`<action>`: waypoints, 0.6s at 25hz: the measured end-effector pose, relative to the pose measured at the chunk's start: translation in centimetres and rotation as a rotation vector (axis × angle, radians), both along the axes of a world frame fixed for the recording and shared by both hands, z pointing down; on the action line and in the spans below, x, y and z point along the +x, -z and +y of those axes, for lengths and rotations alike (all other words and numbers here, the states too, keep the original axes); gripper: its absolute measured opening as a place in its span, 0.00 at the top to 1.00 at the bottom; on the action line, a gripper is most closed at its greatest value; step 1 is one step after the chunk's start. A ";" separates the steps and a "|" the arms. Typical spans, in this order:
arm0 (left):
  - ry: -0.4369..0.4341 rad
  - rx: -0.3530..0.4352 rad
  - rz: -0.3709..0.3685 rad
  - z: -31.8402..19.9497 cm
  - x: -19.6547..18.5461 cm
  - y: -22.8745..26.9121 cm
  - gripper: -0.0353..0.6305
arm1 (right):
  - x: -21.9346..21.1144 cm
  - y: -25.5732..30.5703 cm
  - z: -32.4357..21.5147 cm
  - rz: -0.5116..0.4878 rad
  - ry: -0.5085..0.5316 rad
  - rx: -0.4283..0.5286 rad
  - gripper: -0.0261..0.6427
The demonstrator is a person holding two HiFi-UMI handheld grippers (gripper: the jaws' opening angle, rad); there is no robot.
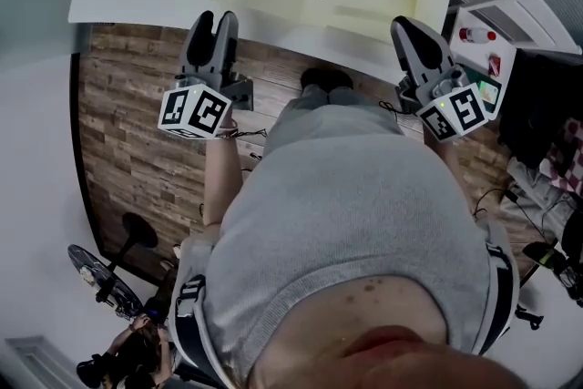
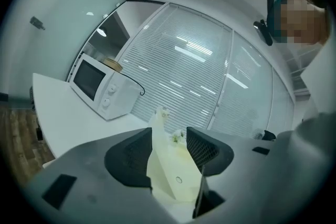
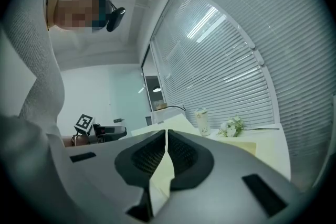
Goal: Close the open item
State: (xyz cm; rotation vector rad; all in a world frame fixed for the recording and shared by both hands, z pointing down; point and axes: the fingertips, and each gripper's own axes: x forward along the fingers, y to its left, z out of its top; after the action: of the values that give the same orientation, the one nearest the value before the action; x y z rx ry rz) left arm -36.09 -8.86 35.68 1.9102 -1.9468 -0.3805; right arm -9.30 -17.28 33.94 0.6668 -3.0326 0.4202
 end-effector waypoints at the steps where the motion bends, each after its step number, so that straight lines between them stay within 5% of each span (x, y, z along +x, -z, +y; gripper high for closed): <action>1: 0.015 -0.010 0.006 -0.1 -0.4 -0.5 0.67 | 0.0 -0.1 -0.1 0.002 -0.001 0.000 0.86; 8: 0.072 -0.062 0.088 -1.3 -2.1 -2.8 0.63 | 1.4 -0.5 -0.2 0.008 -0.030 -0.005 0.86; 15: 0.072 -0.092 0.093 -3.0 -2.4 -3.8 0.63 | 3.0 -1.1 -0.8 0.014 -0.076 -0.018 0.86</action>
State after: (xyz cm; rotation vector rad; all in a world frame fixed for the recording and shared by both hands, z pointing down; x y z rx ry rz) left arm -38.52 -11.86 39.49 1.7388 -1.9420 -0.3861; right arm -6.27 -18.04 35.07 0.7820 -2.9944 0.4427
